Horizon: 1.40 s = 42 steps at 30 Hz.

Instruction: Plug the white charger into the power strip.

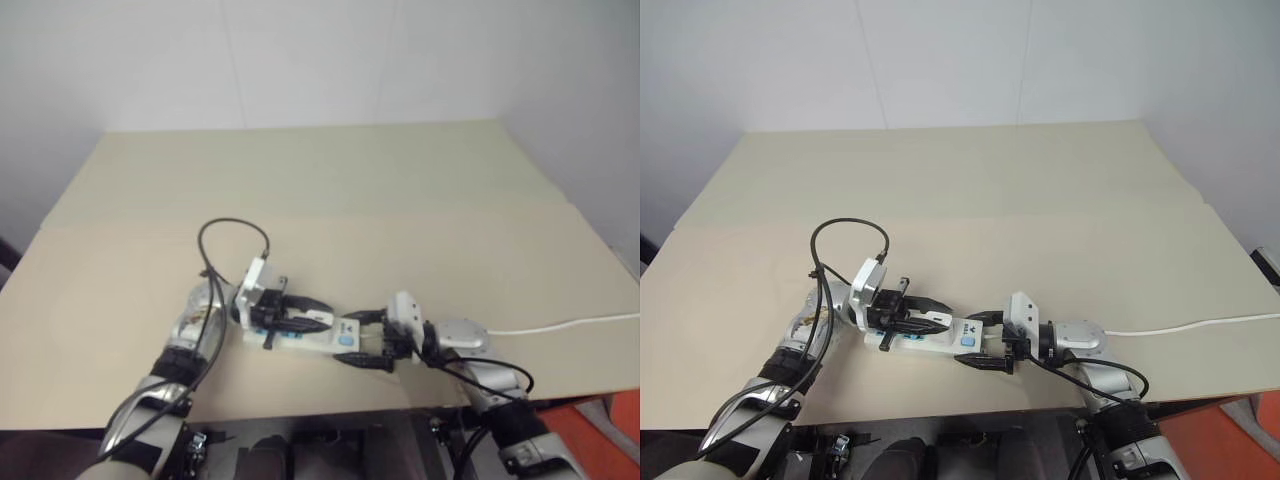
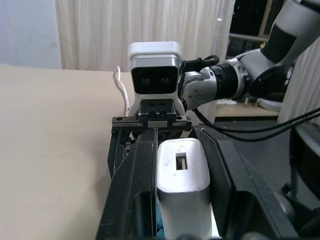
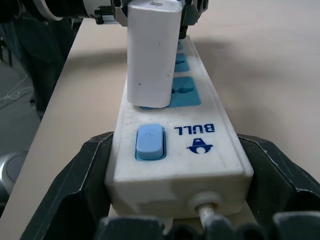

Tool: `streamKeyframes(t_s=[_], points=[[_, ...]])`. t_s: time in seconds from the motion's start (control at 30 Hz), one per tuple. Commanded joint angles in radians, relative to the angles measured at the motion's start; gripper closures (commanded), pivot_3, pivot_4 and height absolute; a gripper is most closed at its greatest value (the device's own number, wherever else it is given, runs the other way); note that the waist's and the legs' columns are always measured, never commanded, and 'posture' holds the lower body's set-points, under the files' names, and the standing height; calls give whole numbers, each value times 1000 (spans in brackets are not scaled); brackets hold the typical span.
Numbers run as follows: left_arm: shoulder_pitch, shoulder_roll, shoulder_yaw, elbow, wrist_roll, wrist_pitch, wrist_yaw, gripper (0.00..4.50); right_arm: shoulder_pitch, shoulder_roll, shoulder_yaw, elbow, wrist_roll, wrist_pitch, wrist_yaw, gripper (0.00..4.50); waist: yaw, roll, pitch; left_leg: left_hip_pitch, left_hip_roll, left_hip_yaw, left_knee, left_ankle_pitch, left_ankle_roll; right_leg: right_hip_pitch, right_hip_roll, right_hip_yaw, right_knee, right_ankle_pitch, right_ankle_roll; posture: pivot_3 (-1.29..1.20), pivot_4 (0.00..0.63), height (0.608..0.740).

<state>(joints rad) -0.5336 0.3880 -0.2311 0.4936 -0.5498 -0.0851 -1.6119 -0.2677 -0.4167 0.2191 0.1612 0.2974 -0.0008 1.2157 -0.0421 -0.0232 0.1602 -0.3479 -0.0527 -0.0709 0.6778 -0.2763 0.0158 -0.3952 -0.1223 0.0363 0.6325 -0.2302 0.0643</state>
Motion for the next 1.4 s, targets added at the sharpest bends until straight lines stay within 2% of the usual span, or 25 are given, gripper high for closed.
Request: streamKeyframes(t_s=[0.03, 0.33, 0.4, 0.47, 0.67, 0.7, 0.87, 1.03, 1.13, 1.3, 1.4], points=[[49, 34, -6, 81, 90, -5, -3, 3463, 7, -5, -2, 7, 1, -6, 9, 1063, 0, 0, 0, 2, 1, 0, 0, 0, 0, 3, 1, 0, -1, 0, 0, 0, 150, 740], [42, 16, 22, 81, 80, 24, 1, 3463, 2, -1, 1, 17, -1, -11, 11, 1063, -1, 0, 0, 6, 1, 0, -1, -1, 1, 7, 1, 0, -3, 0, 0, 0, 150, 740], [41, 6, 36, 88, 72, 18, 12, 2730, 2, -1, 0, 17, -1, -12, 10, 1063, -1, 0, 0, 6, 1, 0, -1, -1, 1, 7, 1, 0, -3, 0, 0, 0, 150, 740], [38, -1, 49, 92, 73, 19, 9, 2209, 2, -1, 0, 18, -1, -10, 10, 1063, -1, 1, -1, 6, 1, 0, -1, -1, 1, 6, 1, 0, -2, 0, 0, 0, 150, 740], [36, -1, 70, 63, 74, 29, -2, 252, 4, -1, 1, 18, 0, -11, 13, 1063, 0, 2, -1, 7, 1, 0, -1, -1, 1, 7, 1, 0, -3, 0, 0, 0, 150, 740], [37, 4, 69, 50, 68, 34, -2, 49, 5, -1, 1, 17, 0, -12, 14, 1063, 0, 2, -1, 6, 1, 0, -1, -1, 1, 7, 1, 0, -3, 0, 0, 0, 150, 740], [39, 52, 75, -46, 17, 93, -3, 49, 8, -3, 2, 14, 1, -7, 17, 1063, -1, 2, -1, 5, 2, 0, -1, -2, 1, 6, 1, 0, -3, 0, 0, 0, 150, 740], [51, 74, 143, -114, 29, 77, 26, 49, 5, 3, -7, 20, 5, -5, 6, 1063, 1, 1, 0, 0, 2, -1, -1, -2, 1, 0, 1, -1, -4, 0, 0, 0, 150, 740], [53, 124, 156, -170, 8, 134, 10, 0, -7, 1, -12, 29, 3, 10, -3, 102, -1, 0, 0, -6, 1, -1, -1, -2, 1, -7, 1, 0, -3, 1, -1, 0, 150, 740], [49, 154, 272, -225, -64, 189, 57, 0, 11, -20, -42, 14, 23, -43, 22, 44, 3, -1, 1, -7, 1, -1, -1, -2, 1, -8, 1, 0, -3, 1, -1, 0, 150, 740], [66, 197, 342, -225, -46, 146, 84, 0, 29, -78, -84, -37, 2, -135, 18, 44, 7, 0, 3, -8, 1, -1, -1, -2, 0, -8, 1, 0, -3, 1, -1, 0, 150, 740]])
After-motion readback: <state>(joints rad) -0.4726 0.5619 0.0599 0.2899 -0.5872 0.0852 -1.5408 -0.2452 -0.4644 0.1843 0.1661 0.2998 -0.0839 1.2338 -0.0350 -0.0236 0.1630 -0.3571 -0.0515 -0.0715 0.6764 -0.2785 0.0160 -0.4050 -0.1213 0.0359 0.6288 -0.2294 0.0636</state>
